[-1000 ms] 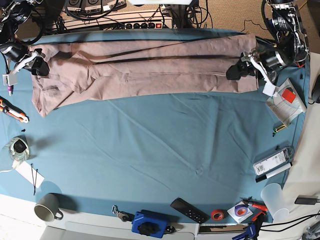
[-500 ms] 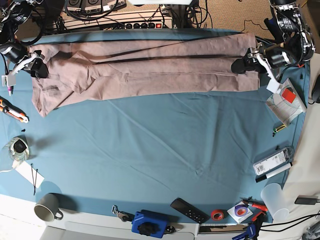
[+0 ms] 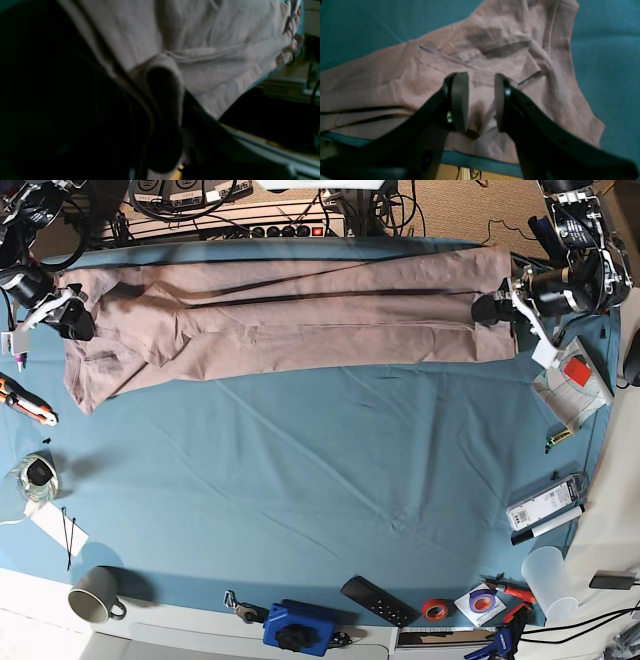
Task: Fold the T-shirt properly
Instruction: 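Carry the strip end with the left gripper toward the right gripper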
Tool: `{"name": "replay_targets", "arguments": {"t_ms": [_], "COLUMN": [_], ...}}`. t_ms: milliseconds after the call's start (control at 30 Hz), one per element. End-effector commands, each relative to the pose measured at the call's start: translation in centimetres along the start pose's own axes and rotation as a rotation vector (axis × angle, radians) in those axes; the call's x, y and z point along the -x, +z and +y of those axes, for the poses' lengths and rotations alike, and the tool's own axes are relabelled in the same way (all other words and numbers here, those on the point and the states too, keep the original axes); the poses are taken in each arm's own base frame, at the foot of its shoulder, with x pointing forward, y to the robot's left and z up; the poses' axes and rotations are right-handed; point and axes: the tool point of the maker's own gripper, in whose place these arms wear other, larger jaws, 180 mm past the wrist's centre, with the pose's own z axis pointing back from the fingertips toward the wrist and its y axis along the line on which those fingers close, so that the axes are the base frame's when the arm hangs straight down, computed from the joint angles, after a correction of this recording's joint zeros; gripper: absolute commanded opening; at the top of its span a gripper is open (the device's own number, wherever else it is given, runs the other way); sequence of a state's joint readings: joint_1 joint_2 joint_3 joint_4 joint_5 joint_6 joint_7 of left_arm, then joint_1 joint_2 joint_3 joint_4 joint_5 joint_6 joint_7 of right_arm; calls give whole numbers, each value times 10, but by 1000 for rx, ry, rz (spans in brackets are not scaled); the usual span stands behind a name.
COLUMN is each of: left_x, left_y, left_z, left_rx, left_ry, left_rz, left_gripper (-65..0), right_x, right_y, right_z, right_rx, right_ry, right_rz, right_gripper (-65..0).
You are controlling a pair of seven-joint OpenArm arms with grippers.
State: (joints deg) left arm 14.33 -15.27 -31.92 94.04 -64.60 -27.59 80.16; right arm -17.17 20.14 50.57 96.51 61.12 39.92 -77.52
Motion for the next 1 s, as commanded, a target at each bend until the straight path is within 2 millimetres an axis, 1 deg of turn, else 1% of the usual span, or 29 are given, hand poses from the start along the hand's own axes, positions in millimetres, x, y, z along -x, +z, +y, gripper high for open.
{"name": "replay_targets", "arguments": {"t_ms": [0,67,133,233,300,400,467,633,733,900,967], "left_x": [-19,-28,-33,-25,-16,-8,-9,-23,-21,-15,-16], "left_y": [9,16,24,30,26,13,2,-27,-46,-81,-94], "left_z": [-15,-33,-53,-79,-103,-143,-161,-181,-199,-234,-247], "left_rx": [29,50,68,72,108,213,266,243,276,345,357], "left_ry": [-80,-158,-232,-309,-356,-432,-470,-527,-544,-581,-595], "left_rz": [-54,-87,-114,-118,-118,-124,-130,-152,-141,-100,-97], "left_gripper": [-650,-650,-650,-650,-650,-650,-650,-650,-650,-650,-650], "right_x": [-18,-18,-18,-18,-19,-19,-19,-18,-18,-18,-19], "right_y": [7,7,7,7,7,6,6,7,7,6,7], "right_z": [-1,-1,-1,-1,-1,-1,-1,-1,-1,-1,-1], "right_rx": [5,6,5,6,5,5,5,5,5,5,5], "right_ry": [35,35,35,35,35,35,35,35,35,35,35], "right_rz": [-48,-48,-50,-50,-52,-52,-52,-51,-51,-51,-51], "right_gripper": [-467,-467,-467,-467,-467,-467,-467,-467,-467,-467,-467]}}
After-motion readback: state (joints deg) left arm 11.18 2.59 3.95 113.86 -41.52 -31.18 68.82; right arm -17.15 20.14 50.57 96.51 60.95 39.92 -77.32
